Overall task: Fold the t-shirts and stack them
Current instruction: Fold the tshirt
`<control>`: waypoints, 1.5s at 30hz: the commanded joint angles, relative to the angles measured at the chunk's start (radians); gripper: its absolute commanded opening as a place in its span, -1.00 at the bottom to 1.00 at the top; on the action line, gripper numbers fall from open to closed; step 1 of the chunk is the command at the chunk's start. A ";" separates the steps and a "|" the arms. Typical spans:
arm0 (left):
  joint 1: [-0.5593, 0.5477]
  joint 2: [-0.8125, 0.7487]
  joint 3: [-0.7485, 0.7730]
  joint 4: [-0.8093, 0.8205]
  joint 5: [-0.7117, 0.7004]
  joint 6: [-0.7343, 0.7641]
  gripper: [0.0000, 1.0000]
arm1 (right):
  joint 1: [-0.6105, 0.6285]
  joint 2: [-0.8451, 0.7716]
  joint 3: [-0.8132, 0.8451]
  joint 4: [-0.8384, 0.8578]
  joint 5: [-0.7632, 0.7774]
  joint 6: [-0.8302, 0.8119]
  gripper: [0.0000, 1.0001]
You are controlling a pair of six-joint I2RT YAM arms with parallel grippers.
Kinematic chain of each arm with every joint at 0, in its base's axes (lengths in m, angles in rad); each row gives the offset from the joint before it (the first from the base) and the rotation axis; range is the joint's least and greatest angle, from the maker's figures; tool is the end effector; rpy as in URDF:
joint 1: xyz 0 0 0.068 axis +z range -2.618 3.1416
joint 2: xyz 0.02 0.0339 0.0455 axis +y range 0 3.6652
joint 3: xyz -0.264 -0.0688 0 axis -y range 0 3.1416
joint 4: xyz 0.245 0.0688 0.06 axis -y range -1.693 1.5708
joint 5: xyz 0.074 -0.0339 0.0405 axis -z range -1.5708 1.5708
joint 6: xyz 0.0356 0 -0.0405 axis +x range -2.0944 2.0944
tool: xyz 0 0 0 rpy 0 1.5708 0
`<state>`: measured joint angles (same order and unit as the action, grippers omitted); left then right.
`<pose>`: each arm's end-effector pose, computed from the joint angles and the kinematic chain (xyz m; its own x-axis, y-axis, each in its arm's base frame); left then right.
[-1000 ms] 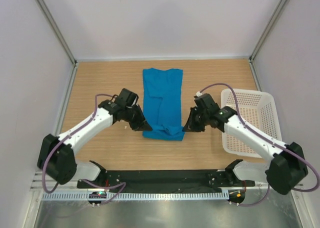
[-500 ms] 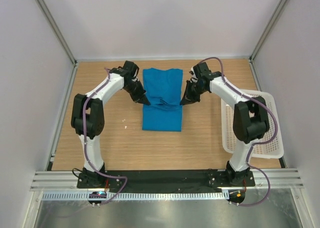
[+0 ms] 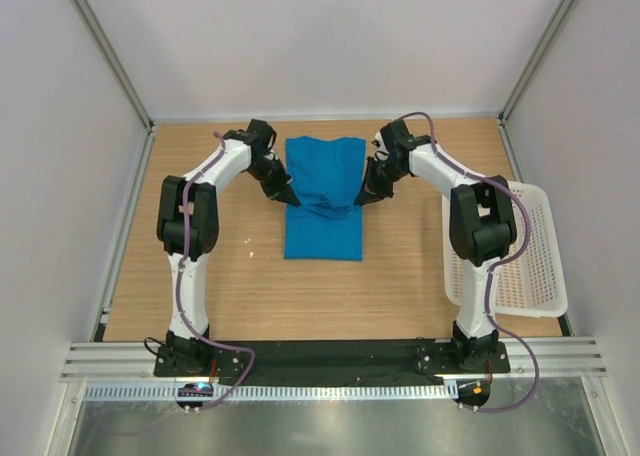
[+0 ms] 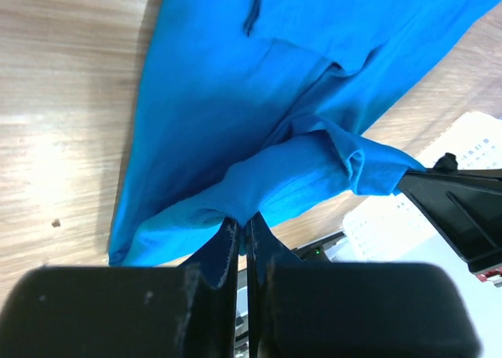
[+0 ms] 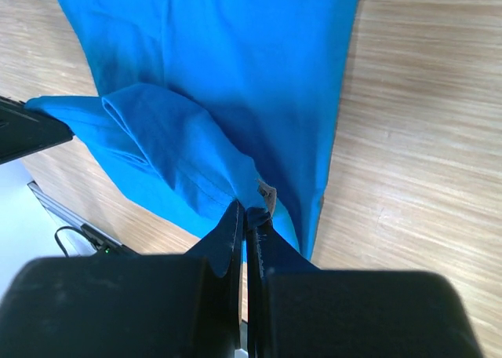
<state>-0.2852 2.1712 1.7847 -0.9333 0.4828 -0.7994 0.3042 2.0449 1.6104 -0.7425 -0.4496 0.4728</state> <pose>0.4223 -0.1410 0.1923 -0.9060 -0.3961 0.1493 -0.4156 0.7653 -0.4916 0.4044 0.1432 0.2017 -0.9797 0.1223 -0.1588 0.0194 0.8465 0.5320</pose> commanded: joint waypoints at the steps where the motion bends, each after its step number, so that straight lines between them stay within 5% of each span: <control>1: 0.008 0.027 0.053 -0.007 0.053 0.025 -0.95 | -0.008 0.015 0.043 -0.005 -0.023 -0.003 -0.98; 11: 0.021 0.108 0.139 -0.013 0.066 0.028 -0.86 | -0.050 0.073 0.085 0.041 -0.035 -0.022 -0.86; 15: 0.046 0.099 0.188 -0.042 -0.009 0.045 -0.30 | -0.076 0.147 0.210 -0.020 -0.002 -0.046 -0.53; 20: 0.049 0.046 0.361 -0.219 -0.188 0.201 -0.09 | -0.059 0.069 0.278 -0.170 0.138 -0.077 -0.27; 27: 0.015 -0.154 -0.060 0.020 -0.082 0.186 -0.20 | 0.038 -0.031 0.057 -0.025 0.115 0.003 -0.26; 38: -0.063 -0.099 -0.163 0.165 0.114 0.247 -0.34 | 0.046 0.159 0.166 0.107 0.112 0.004 -0.78; 45: -0.065 -0.102 -0.318 0.200 0.129 0.203 -0.52 | 0.044 0.256 0.287 0.117 0.120 0.009 -0.82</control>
<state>-0.3519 2.0937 1.5135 -0.7635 0.5751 -0.5888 0.3439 2.2951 1.8179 -0.6674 -0.3424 0.4808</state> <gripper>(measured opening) 0.245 0.093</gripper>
